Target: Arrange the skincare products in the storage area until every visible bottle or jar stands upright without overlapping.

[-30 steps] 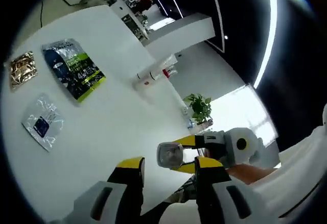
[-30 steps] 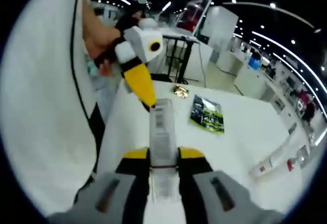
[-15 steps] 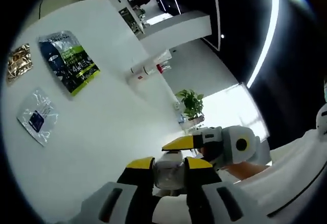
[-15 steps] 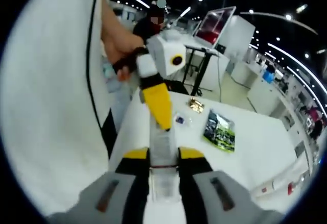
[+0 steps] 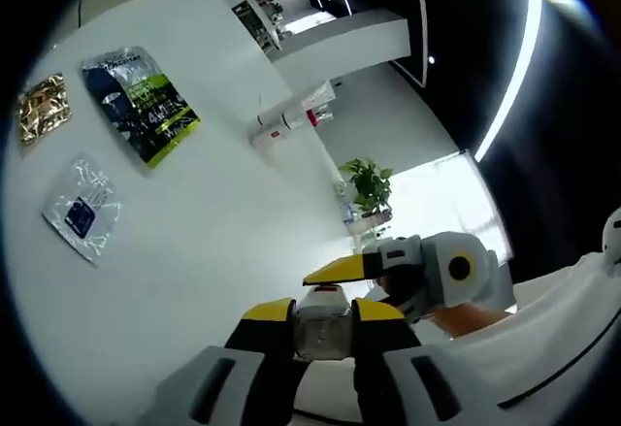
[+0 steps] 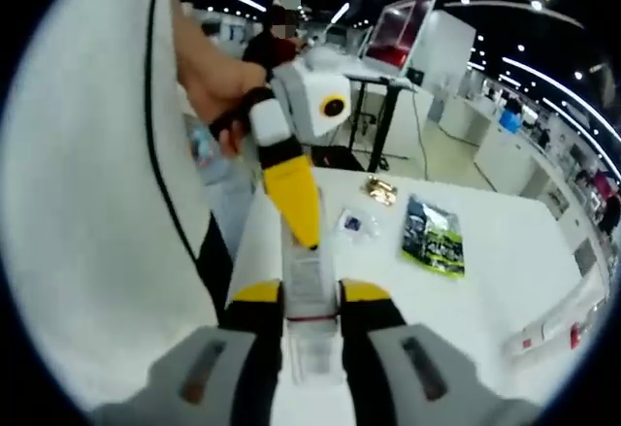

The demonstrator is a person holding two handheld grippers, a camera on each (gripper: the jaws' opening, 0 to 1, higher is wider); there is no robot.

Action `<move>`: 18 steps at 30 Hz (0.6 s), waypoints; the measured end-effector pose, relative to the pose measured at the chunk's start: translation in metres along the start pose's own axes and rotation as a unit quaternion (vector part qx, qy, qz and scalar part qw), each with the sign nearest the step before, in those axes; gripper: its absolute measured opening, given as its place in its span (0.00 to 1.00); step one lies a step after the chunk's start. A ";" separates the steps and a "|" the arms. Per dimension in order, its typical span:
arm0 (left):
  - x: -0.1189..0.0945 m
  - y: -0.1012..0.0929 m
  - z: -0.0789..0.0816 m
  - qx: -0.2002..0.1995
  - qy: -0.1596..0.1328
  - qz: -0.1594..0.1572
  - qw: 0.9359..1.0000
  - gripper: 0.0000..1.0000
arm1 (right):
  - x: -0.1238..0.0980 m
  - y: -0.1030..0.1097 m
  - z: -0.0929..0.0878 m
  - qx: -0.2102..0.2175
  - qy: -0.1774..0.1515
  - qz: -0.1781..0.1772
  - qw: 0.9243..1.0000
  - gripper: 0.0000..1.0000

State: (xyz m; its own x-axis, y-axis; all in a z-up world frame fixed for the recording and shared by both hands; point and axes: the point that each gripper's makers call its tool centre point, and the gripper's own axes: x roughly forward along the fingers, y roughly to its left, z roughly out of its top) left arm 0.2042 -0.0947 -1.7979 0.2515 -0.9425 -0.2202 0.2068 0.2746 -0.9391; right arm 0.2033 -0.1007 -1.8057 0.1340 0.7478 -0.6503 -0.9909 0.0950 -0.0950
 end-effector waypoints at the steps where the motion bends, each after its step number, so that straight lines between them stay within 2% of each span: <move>1: 0.000 0.000 0.000 -0.008 -0.002 -0.001 1.000 0.21 | 0.000 0.000 0.000 0.001 0.000 -0.002 1.000 0.21; 5: -0.001 0.003 0.000 -0.021 -0.010 -0.001 1.000 0.21 | -0.001 -0.003 -0.001 0.027 0.002 -0.007 1.000 0.22; 6: -0.001 0.002 0.000 -0.026 -0.014 0.001 1.000 0.21 | -0.002 -0.006 -0.002 0.041 0.000 -0.020 0.999 0.24; 11: -0.007 0.007 0.006 -0.036 -0.034 0.007 0.999 0.21 | -0.004 -0.012 -0.005 0.117 -0.014 -0.035 0.992 0.40; 15: -0.016 0.005 0.025 -0.036 -0.083 -0.009 0.996 0.21 | -0.007 -0.021 -0.013 0.207 -0.027 -0.046 0.977 0.51; 16: -0.018 0.004 0.029 -0.036 -0.094 -0.015 0.995 0.21 | -0.009 -0.030 -0.025 0.261 -0.012 -0.071 0.963 0.54; 17: -0.020 0.003 0.034 -0.042 -0.109 -0.018 0.993 0.21 | -0.012 -0.034 -0.026 0.297 -0.023 -0.079 0.951 0.55; 18: -0.022 0.004 0.036 -0.043 -0.113 -0.016 0.992 0.21 | -0.014 -0.039 -0.026 0.313 -0.037 -0.088 0.945 0.54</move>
State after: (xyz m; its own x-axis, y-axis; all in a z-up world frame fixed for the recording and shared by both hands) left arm 0.2339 -0.0659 -1.7877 0.4542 -0.8807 -0.1343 0.1383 0.2186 -0.9660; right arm 0.2402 -0.1321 -1.8125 0.3187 0.7260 -0.6094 -0.7679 0.5747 0.2831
